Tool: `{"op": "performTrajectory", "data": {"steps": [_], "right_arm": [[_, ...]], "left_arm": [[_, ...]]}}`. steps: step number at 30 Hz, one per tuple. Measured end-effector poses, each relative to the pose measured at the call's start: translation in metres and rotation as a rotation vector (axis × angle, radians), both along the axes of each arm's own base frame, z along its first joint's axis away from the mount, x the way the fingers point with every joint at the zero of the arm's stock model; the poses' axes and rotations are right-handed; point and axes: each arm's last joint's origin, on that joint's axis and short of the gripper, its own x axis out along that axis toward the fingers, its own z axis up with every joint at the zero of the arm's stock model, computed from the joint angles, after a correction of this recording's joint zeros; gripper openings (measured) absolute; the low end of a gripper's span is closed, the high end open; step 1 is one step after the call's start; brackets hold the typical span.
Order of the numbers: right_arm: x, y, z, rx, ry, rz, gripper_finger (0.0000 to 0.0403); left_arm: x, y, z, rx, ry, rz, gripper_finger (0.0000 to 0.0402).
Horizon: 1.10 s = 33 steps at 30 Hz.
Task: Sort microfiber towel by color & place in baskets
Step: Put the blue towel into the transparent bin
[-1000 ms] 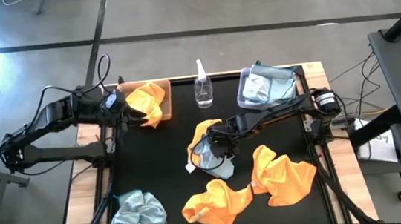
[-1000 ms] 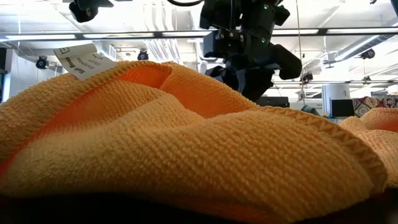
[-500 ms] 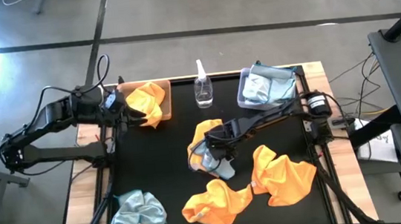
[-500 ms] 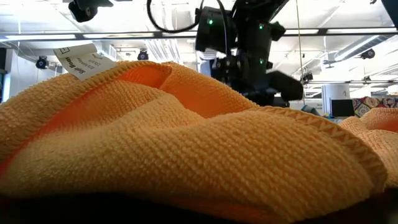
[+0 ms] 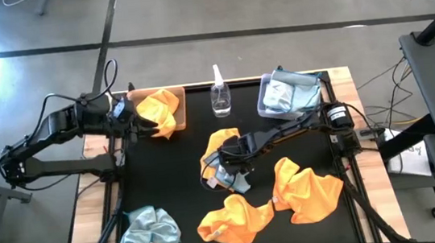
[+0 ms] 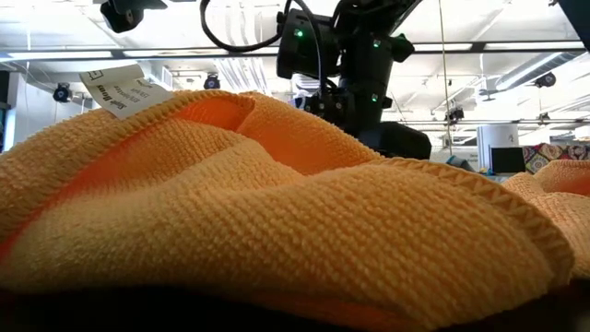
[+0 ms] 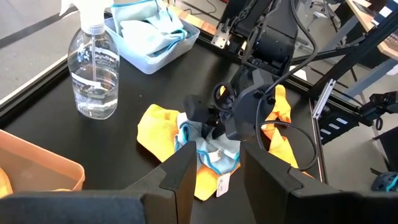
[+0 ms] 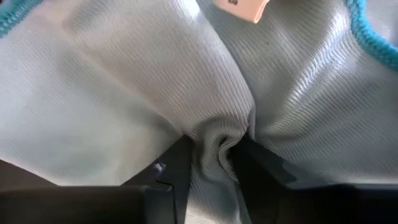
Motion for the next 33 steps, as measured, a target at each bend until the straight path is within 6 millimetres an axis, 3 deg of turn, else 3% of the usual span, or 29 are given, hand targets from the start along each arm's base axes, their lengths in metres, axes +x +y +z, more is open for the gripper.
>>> {"op": "performTrajectory", "data": {"steps": [9, 19, 25, 33], "right_arm": [[0.005, 0.000, 0.007, 0.038, -0.027, -0.107, 0.0019], [0.004, 0.000, 0.021, 0.082, -0.012, -0.252, 0.0011], [-0.002, 0.000, 0.057, 0.094, -0.017, -0.297, 0.0011], [-0.006, 0.000, 0.119, 0.165, -0.190, -0.395, 0.0011]], "left_arm": [[0.000, 0.000, 0.000, 0.000, 0.000, 0.000, 0.0107], [-0.002, -0.001, 0.001, -0.005, -0.008, 0.003, 0.0107], [-0.007, -0.002, 0.002, -0.001, -0.024, 0.003, 0.0107], [-0.012, -0.003, 0.004, 0.005, -0.044, 0.003, 0.0107]]}}
